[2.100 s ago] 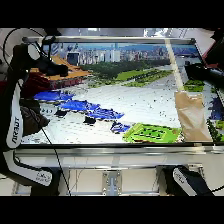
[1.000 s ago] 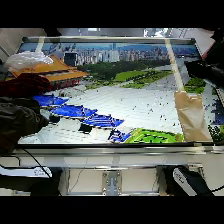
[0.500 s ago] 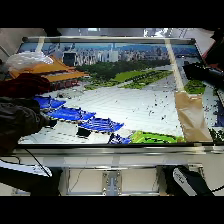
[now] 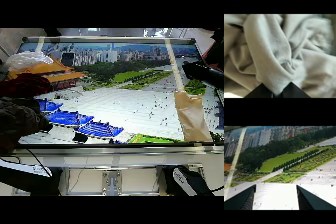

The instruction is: Fold the shirts.

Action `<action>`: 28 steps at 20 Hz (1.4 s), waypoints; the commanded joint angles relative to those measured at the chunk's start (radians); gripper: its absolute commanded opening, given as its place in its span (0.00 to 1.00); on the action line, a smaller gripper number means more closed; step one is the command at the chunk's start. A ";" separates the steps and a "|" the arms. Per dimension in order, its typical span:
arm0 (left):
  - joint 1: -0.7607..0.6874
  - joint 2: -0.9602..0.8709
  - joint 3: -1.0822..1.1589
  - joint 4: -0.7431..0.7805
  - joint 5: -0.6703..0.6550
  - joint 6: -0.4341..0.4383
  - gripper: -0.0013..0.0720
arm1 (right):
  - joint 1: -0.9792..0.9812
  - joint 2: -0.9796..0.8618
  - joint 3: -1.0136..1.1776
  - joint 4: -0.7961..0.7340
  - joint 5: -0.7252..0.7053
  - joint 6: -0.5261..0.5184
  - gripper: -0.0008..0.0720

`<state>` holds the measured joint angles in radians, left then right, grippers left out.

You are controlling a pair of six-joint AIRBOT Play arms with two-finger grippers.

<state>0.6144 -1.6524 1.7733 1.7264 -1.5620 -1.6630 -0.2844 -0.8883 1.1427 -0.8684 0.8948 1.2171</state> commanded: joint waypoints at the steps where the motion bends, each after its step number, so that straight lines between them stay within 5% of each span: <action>1: -0.051 0.125 0.001 -0.372 0.084 0.057 0.04 | 0.000 0.001 0.049 0.006 0.095 0.004 0.78; 6: -0.271 0.301 0.001 -0.880 0.170 0.187 0.04 | 0.000 0.001 0.237 0.003 0.222 0.004 0.78; 10: -0.596 0.323 0.000 -0.923 0.168 0.193 0.04 | 0.000 0.001 0.404 0.000 0.252 0.004 0.78; 12: -0.754 0.303 0.000 -0.909 0.179 0.283 0.04 | 0.000 0.001 0.463 -0.002 0.256 0.003 0.78; 13: -0.824 0.293 0.001 -0.869 0.201 0.311 0.16 | 0.000 0.001 0.480 -0.005 0.261 0.003 0.78; 15: -0.900 0.284 0.001 -0.727 0.285 0.308 1.00 | 0.000 0.000 0.486 -0.039 0.282 0.002 0.78; 17: -0.907 0.285 0.001 -0.558 0.335 0.289 1.00 | 0.000 -0.013 0.484 -0.132 0.351 0.001 0.78; 20: -0.874 0.247 -0.002 -0.270 0.337 0.093 0.99 | 0.000 -0.048 0.416 -0.277 0.496 0.002 0.78; 23: -0.862 0.124 -0.003 -0.325 0.346 0.048 0.98 | 0.000 -0.076 0.188 -0.206 0.487 0.002 0.78; 28: -0.908 -0.119 -0.002 -0.686 0.481 0.351 0.98 | 0.012 -0.098 -0.206 -0.156 0.298 -0.007 0.78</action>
<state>-0.2699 -1.6547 1.7706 1.2171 -1.1538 -1.4670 -0.2764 -0.9749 1.1206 -1.0431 1.2873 1.2152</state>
